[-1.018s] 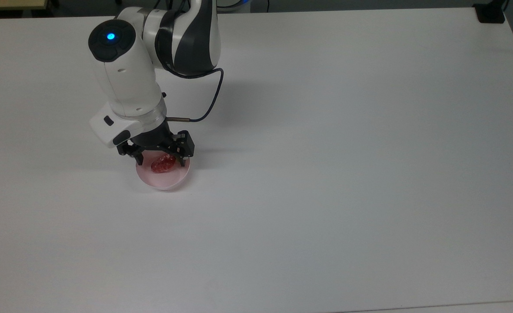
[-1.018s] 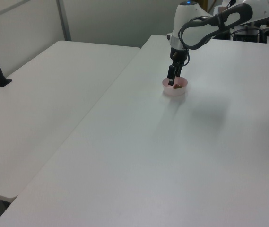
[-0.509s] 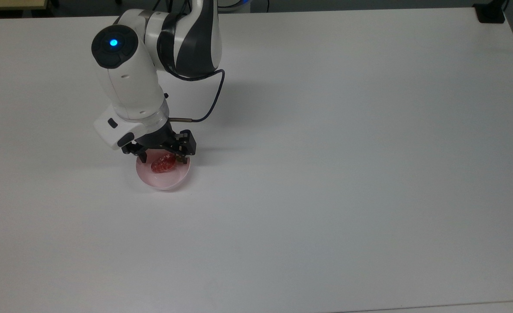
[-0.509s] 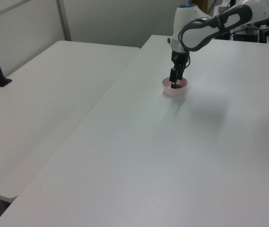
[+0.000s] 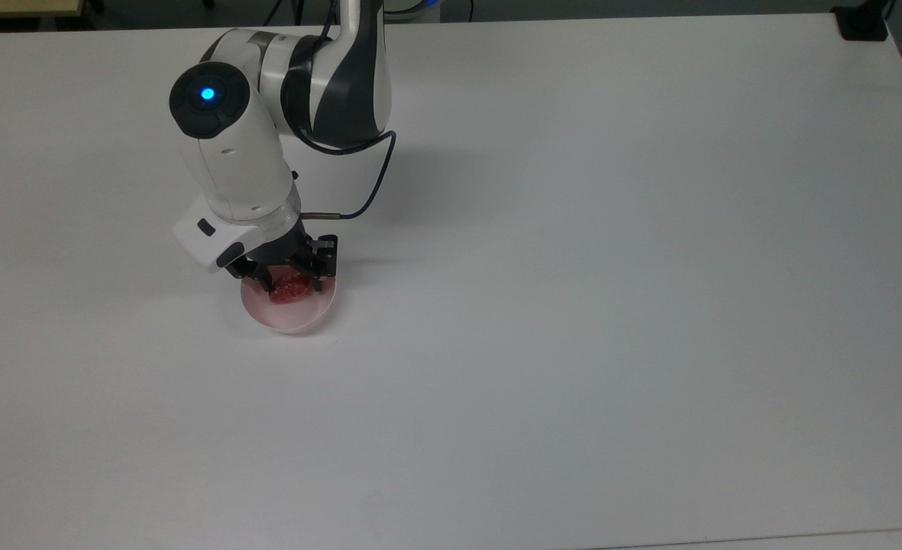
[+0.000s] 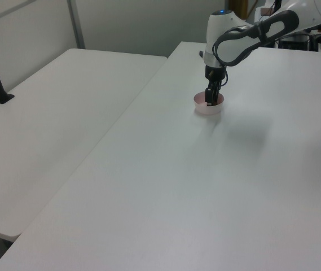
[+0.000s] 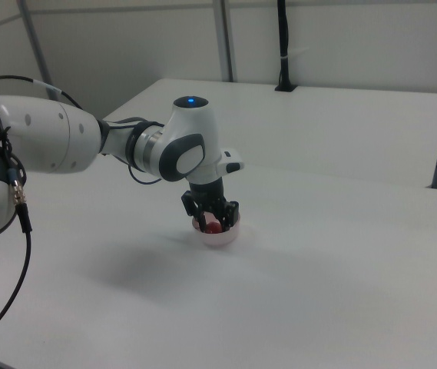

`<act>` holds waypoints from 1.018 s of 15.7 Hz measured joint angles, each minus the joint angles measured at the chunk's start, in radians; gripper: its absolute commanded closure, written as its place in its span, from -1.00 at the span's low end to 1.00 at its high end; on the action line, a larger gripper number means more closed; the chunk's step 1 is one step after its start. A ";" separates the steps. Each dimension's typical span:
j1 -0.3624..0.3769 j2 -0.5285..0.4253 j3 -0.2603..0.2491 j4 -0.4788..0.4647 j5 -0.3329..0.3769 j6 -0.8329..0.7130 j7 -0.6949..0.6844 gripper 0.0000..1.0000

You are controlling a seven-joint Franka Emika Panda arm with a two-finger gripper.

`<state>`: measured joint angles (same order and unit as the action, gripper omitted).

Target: Pick up strawberry from bowl

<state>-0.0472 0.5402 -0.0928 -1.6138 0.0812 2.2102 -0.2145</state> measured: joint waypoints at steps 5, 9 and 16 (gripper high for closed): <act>0.000 0.004 0.000 -0.001 0.000 0.000 -0.006 0.08; 0.000 0.002 0.000 0.004 0.000 0.000 -0.006 0.08; 0.000 -0.009 0.000 0.025 0.000 0.000 -0.006 -0.59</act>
<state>-0.0472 0.5314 -0.0928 -1.5886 0.0812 2.2102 -0.2202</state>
